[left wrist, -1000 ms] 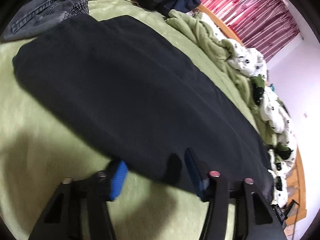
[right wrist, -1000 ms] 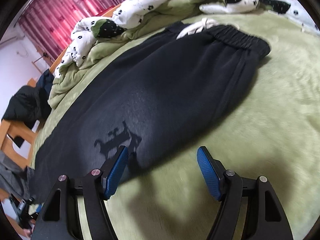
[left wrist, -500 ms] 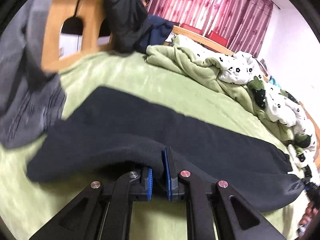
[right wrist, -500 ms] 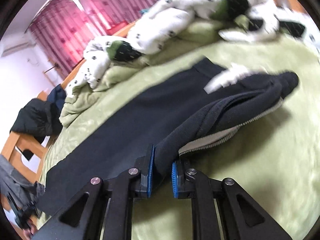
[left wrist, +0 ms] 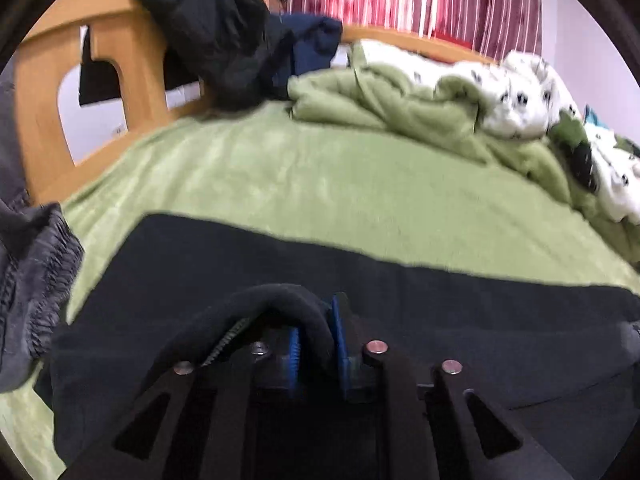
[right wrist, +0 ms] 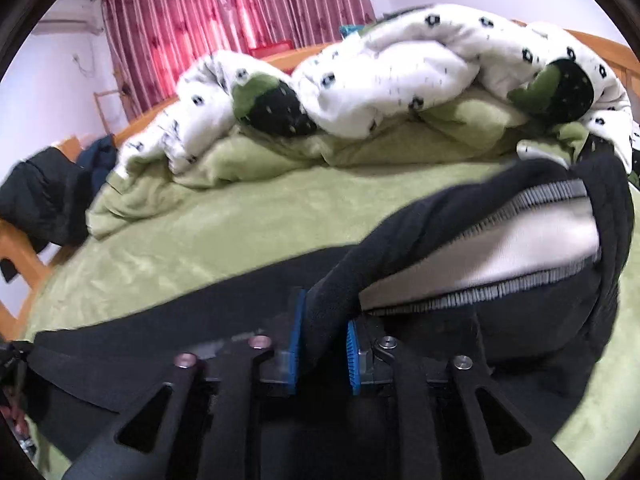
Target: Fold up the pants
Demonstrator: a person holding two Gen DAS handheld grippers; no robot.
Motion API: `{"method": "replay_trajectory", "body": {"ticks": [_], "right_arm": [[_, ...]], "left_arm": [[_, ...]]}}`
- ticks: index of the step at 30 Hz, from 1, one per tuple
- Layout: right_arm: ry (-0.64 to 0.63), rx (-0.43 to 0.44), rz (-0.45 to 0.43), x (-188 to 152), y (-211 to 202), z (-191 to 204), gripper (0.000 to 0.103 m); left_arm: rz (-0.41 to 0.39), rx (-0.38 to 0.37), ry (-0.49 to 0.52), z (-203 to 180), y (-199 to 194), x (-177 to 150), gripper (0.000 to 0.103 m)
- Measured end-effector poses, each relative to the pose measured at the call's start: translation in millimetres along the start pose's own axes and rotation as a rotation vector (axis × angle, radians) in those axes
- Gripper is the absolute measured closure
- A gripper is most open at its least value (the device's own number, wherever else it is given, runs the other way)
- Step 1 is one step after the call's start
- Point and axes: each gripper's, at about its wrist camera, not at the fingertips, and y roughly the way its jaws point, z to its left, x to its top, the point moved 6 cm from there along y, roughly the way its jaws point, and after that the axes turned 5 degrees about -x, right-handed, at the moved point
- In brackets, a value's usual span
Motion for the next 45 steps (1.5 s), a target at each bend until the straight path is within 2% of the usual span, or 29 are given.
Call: {"method": "replay_trajectory", "body": {"ticks": [1,2,3,4,5,6,7,9,11,15,18,19,20,21,24,27,30,33,34,35,36,37,38,40,42,45], "right_arm": [[-0.012,-0.014,0.013,-3.7,6.6,1.2,0.076],[-0.03,-0.041,0.035,-10.2,13.5,1.6,0.075],[-0.05,-0.062,0.049,-16.7,14.5,1.8,0.069],[-0.072,-0.068,0.053,-20.4,13.0,3.9,0.059],[-0.099,-0.073,0.053,-24.4,8.4,4.8,0.053],[-0.134,-0.086,0.046,-29.7,-2.4,4.9,0.045],[-0.15,-0.096,0.038,-35.3,-12.7,3.4,0.044],[-0.168,-0.102,0.041,-50.3,-38.4,-3.3,0.043],[-0.176,-0.096,0.066,-69.7,-61.0,-12.7,0.043],[-0.184,-0.08,0.145,-120.3,-96.3,-33.7,0.042],[-0.138,-0.07,0.182,-144.0,-107.7,-46.7,0.042],[-0.092,-0.051,0.195,-149.7,-109.5,-53.1,0.041],[-0.055,-0.035,0.201,-151.6,-109.8,-57.2,0.041],[0.004,-0.004,0.21,-152.7,-108.4,-62.4,0.041],[0.104,0.051,0.239,-148.0,-96.7,-68.1,0.039],[0.182,0.096,0.228,-134.3,-77.9,-72.0,0.038],[0.259,0.122,0.233,-120.9,-52.1,-75.8,0.036],[0.272,0.094,0.22,-103.7,-29.7,-72.4,0.035],[0.266,0.082,0.218,-99.4,-23.4,-68.8,0.035],[0.258,0.075,0.211,-95.4,-17.9,-65.4,0.037],[0.243,0.073,0.199,-92.4,-14.1,-61.4,0.053],[0.212,0.051,0.193,-89.7,-8.5,-56.8,0.081],[0.195,0.014,0.193,-87.9,-4.7,-57.2,0.085],[0.244,0.033,0.164,-84.0,-8.9,-62.2,0.092],[0.296,0.062,0.122,-81.9,-25.5,-67.2,0.093],[0.288,0.07,0.092,-81.6,-50.4,-67.0,0.094]], "left_arm": [[0.016,-0.009,0.005,-2.8,-0.2,-4.3,0.076],[0.031,-0.036,0.015,-6.5,-4.0,-9.0,0.064],[0.038,-0.056,0.021,-9.1,-9.5,-12.3,0.05],[0.042,-0.065,0.022,-10.6,-17.4,-15.7,0.043],[0.041,-0.075,0.019,-10.0,-29.9,-20.6,0.038],[0.033,-0.1,0.015,-9.1,-45.1,-27.0,0.037],[0.032,-0.119,0.011,-8.5,-53.3,-31.7,0.037],[0.042,-0.17,0.003,-5.8,-77.8,-49.1,0.03],[0.063,-0.199,-0.006,1.5,-100.2,-77.6,0.03],[0.137,-0.215,-0.029,16.2,-110.6,-124.0,0.029],[0.213,-0.265,-0.132,28.2,-102.8,-156.3,0.029],[0.195,-0.276,-0.149,30.4,-102.7,-159.4,0.029],[0.169,-0.281,-0.146,29.7,-104.9,-158.2,0.023],[0.183,-0.288,-0.133,26.1,-102.6,-156.3,0.019],[0.205,-0.303,-0.128,21.6,-91.3,-145.0,0.019],[0.221,-0.353,-0.231,27.2,-75.0,-130.7,0.019],[0.208,-0.361,-0.347,34.8,-54.8,-116.6,0.019],[0.189,-0.35,-0.405,31.5,-40.5,-102.3,0.02],[0.175,-0.335,-0.427,30.1,-35.1,-97.7,0.021],[0.156,-0.314,-0.446,31.3,-33.0,-95.6,0.032],[0.136,-0.276,-0.47,34.4,-31.7,-95.0,0.056],[0.128,-0.223,-0.492,38.8,-28.8,-96.0,0.067],[0.133,-0.207,-0.491,40.2,-27.3,-97.8,0.078],[0.126,-0.221,-0.493,45.3,-33.4,-101.3,0.085],[0.127,-0.232,-0.493,48.7,-44.4,-104.8,0.089],[0.136,-0.238,-0.451,50.5,-74.5,-118.4,0.091]]}}
